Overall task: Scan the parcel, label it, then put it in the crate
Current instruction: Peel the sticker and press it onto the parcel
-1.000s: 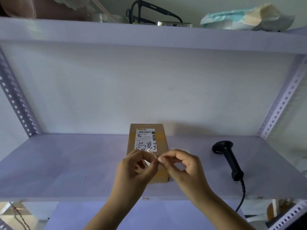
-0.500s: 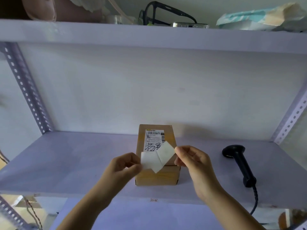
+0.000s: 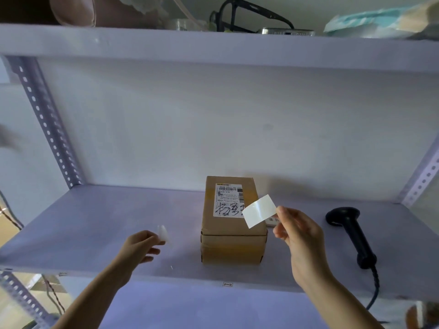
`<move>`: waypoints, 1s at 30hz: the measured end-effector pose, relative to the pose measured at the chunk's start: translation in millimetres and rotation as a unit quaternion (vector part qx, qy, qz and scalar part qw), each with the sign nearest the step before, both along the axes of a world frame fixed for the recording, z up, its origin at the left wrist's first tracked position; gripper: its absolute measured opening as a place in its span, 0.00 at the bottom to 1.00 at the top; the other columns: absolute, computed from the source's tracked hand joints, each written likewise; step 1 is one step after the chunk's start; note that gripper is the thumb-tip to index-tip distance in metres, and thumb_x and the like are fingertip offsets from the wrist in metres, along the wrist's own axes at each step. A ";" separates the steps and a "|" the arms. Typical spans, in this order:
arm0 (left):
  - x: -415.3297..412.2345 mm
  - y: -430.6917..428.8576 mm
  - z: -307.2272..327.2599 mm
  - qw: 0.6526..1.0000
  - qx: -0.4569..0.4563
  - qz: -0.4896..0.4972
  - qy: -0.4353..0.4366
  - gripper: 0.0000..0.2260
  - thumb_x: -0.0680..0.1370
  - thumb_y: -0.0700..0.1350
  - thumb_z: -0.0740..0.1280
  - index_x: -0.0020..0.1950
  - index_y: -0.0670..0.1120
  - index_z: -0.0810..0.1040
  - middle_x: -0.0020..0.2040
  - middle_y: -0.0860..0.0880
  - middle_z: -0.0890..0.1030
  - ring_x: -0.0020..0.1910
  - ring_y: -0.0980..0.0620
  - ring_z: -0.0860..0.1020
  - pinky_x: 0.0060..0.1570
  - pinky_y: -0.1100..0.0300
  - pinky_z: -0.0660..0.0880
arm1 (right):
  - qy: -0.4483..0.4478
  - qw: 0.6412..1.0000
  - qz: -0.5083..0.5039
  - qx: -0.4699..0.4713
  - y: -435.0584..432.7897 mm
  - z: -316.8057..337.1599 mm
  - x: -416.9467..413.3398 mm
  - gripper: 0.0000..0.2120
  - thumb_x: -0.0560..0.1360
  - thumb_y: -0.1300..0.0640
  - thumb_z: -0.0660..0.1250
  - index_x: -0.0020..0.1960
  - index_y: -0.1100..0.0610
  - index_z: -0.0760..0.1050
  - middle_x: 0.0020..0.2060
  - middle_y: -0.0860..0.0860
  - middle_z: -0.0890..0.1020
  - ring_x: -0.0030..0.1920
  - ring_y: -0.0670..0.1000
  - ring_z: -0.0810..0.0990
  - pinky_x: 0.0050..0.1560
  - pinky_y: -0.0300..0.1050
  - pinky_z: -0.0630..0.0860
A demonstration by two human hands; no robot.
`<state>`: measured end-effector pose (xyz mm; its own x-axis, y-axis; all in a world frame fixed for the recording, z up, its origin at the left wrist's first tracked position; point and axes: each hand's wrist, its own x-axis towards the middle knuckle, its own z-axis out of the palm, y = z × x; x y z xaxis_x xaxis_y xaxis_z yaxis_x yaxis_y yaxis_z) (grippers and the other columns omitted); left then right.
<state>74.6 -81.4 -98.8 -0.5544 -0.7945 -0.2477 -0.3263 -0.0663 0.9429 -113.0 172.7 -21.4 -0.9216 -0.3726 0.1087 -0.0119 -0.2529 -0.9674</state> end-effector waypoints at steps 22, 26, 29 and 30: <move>-28.7 110.4 127.8 0.950 -0.257 -0.122 0.131 0.09 0.77 0.42 0.67 0.42 0.53 0.84 0.41 0.56 0.85 0.31 0.60 0.72 0.31 0.69 0.69 | 0.166 0.985 -0.030 0.045 -24.0 8.0 25.2 0.09 0.72 0.50 0.70 0.42 0.56 0.80 0.29 0.44 0.79 0.30 0.40 0.73 0.32 0.29 0.69; -46.2 133.3 124.4 0.961 -0.185 -0.155 0.131 0.08 0.77 0.47 0.67 0.46 0.55 0.86 0.35 0.56 0.85 0.30 0.62 0.73 0.33 0.67 0.69 | 0.242 0.966 -0.073 0.049 -25.2 6.6 31.8 0.13 0.70 0.44 0.66 0.40 0.54 0.78 0.35 0.51 0.79 0.33 0.48 0.75 0.33 0.31 0.68; -53.1 142.4 120.7 0.965 -0.156 -0.155 0.145 0.09 0.78 0.45 0.66 0.45 0.57 0.84 0.41 0.53 0.87 0.34 0.65 0.78 0.36 0.68 0.72 | 0.322 0.941 -0.082 0.059 -22.8 3.6 34.2 0.10 0.73 0.49 0.65 0.39 0.54 0.78 0.36 0.49 0.78 0.35 0.49 0.75 0.34 0.32 0.69; -54.3 144.9 120.7 0.964 -0.148 -0.159 0.156 0.11 0.78 0.45 0.66 0.42 0.58 0.84 0.41 0.55 0.87 0.35 0.66 0.78 0.36 0.70 0.72 | 0.344 0.933 -0.083 0.062 -21.8 2.5 34.7 0.08 0.74 0.51 0.66 0.40 0.54 0.78 0.36 0.48 0.77 0.36 0.47 0.75 0.35 0.31 0.69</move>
